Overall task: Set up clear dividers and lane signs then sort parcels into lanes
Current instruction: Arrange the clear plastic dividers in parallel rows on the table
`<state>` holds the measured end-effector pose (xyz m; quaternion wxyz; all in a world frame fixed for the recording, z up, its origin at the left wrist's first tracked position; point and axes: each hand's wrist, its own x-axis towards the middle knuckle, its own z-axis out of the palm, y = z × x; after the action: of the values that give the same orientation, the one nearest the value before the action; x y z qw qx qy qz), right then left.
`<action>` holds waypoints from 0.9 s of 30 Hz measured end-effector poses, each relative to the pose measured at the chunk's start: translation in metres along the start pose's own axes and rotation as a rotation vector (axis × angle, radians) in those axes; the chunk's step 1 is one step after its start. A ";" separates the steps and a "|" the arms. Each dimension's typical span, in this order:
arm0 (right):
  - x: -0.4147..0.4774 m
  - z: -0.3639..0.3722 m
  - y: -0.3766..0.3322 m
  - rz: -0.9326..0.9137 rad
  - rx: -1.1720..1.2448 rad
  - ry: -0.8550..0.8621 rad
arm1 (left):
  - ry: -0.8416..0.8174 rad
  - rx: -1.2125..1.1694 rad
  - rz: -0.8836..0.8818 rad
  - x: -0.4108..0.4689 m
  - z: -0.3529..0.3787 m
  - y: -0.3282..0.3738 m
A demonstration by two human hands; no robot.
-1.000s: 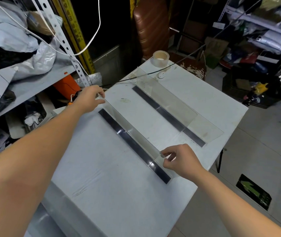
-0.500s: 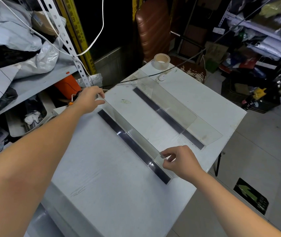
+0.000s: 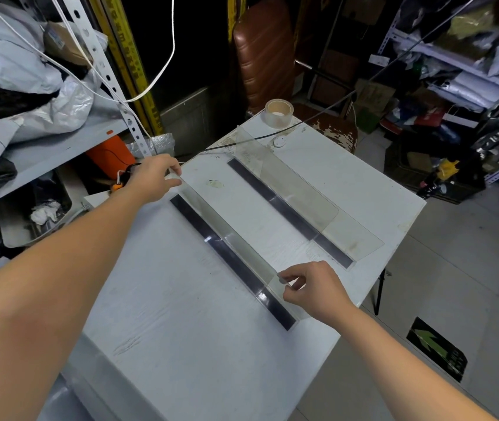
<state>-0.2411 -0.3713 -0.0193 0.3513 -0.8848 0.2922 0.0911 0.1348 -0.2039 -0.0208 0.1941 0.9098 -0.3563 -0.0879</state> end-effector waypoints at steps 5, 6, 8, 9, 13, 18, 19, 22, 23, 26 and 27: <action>0.000 -0.003 -0.002 0.000 -0.027 -0.038 | -0.031 0.025 -0.008 -0.002 -0.003 -0.001; 0.001 -0.004 -0.004 -0.001 -0.052 -0.042 | -0.034 0.035 -0.009 -0.005 -0.005 -0.001; 0.003 -0.007 -0.010 -0.028 -0.112 -0.021 | -0.021 0.074 -0.010 -0.012 -0.012 0.001; 0.004 -0.009 -0.015 -0.051 -0.143 -0.009 | -0.011 0.107 -0.017 -0.016 -0.016 0.003; 0.013 -0.014 -0.043 -0.186 -0.282 -0.002 | 0.000 0.232 -0.097 -0.041 -0.035 0.003; 0.016 -0.013 -0.084 -0.381 -0.367 0.011 | 0.092 0.300 -0.219 -0.094 -0.059 -0.009; 0.016 -0.011 -0.092 -0.411 -0.366 0.017 | 0.091 0.315 -0.236 -0.106 -0.064 -0.011; 0.015 -0.005 -0.114 -0.507 -0.393 0.054 | 0.069 0.356 -0.303 -0.144 -0.077 -0.018; 0.014 -0.003 -0.122 -0.531 -0.409 0.059 | 0.068 0.362 -0.325 -0.156 -0.081 -0.021; 0.008 0.006 -0.144 -0.575 -0.432 0.054 | 0.057 0.383 -0.388 -0.196 -0.091 -0.029; 0.005 0.010 -0.151 -0.588 -0.434 0.054 | 0.057 0.390 -0.402 -0.209 -0.093 -0.031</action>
<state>-0.1488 -0.2791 0.0572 0.1588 -0.9870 0.0082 0.0228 0.0290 -0.0129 0.0556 0.0041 0.9844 -0.1734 -0.0290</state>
